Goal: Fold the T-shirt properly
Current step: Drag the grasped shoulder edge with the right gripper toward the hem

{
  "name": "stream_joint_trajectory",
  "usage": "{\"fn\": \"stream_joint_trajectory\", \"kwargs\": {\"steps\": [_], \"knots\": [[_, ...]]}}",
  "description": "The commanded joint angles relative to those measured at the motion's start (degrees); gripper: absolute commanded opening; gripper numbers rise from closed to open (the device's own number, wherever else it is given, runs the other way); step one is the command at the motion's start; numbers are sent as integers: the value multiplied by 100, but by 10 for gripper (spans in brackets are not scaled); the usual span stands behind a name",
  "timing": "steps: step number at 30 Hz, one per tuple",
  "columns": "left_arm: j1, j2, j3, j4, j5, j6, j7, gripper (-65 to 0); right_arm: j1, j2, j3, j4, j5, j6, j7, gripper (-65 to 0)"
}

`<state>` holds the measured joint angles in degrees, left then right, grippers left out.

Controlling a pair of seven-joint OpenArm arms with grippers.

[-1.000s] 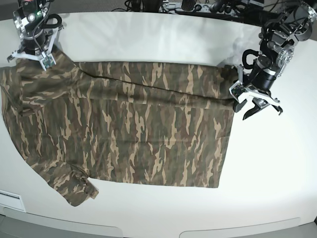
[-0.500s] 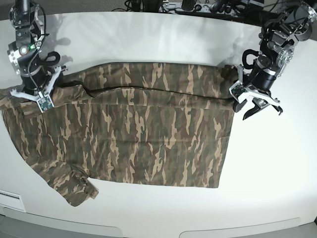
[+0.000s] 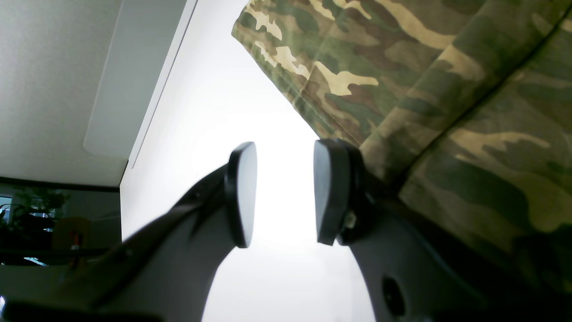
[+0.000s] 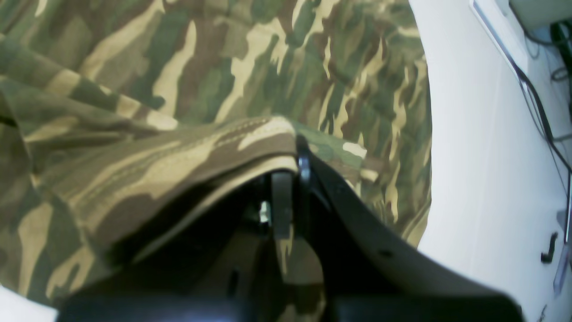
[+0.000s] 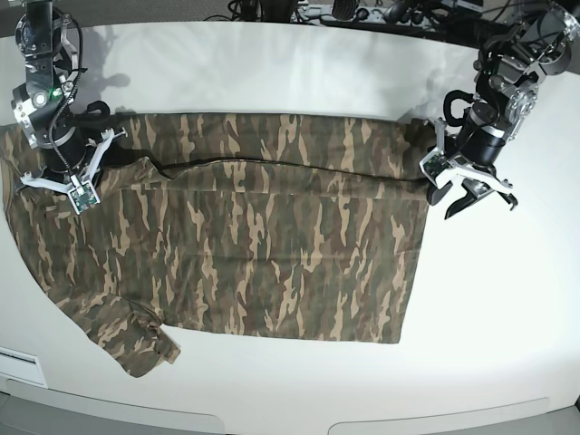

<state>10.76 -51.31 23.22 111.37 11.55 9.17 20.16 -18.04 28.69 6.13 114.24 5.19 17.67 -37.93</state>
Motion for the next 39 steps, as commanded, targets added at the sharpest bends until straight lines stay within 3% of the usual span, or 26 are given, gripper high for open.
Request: {"fn": "stream_joint_trajectory", "kwargs": {"steps": [1,7,14,15,18,20,29,32,36,38,39], "knots": [[-48,-109,-52,98,59,87,-85,-428,140,101,50,76,85,-44,184,-650],[-48,-109,-52,114,59,87,-83,-428,459,83,48,-9,557,280,197,-650],[-48,-107,-52,114,59,87,-85,-428,1040,66,-98,-1003,614,157,422,-636],[-48,-107,-52,114,59,87,-85,-428,1143,52,-153,-1213,717,136,485,-592],[-48,-107,-52,114,59,87,-87,-428,1580,-79,-402,-1864,901,142,531,-361],[-48,-107,-52,120,59,87,-87,-428,1847,-175,-564,-2140,896,79,463,-304],[-48,-107,-52,140,59,87,-83,-428,2623,-249,-680,-1923,898,-111,363,-305],[-48,-107,-52,140,59,87,-83,-428,2859,-249,-680,-1871,896,-332,345,-305],[-50,-107,-52,140,59,90,-85,-428,3145,-221,-680,-1871,708,-509,-131,-308],[-50,-107,-52,151,52,90,-87,-467,3254,-170,-667,-1869,581,-656,-494,-351],[-50,-109,-52,164,33,92,-85,-523,3292,-140,-640,-1864,525,-785,-680,-418]]}}
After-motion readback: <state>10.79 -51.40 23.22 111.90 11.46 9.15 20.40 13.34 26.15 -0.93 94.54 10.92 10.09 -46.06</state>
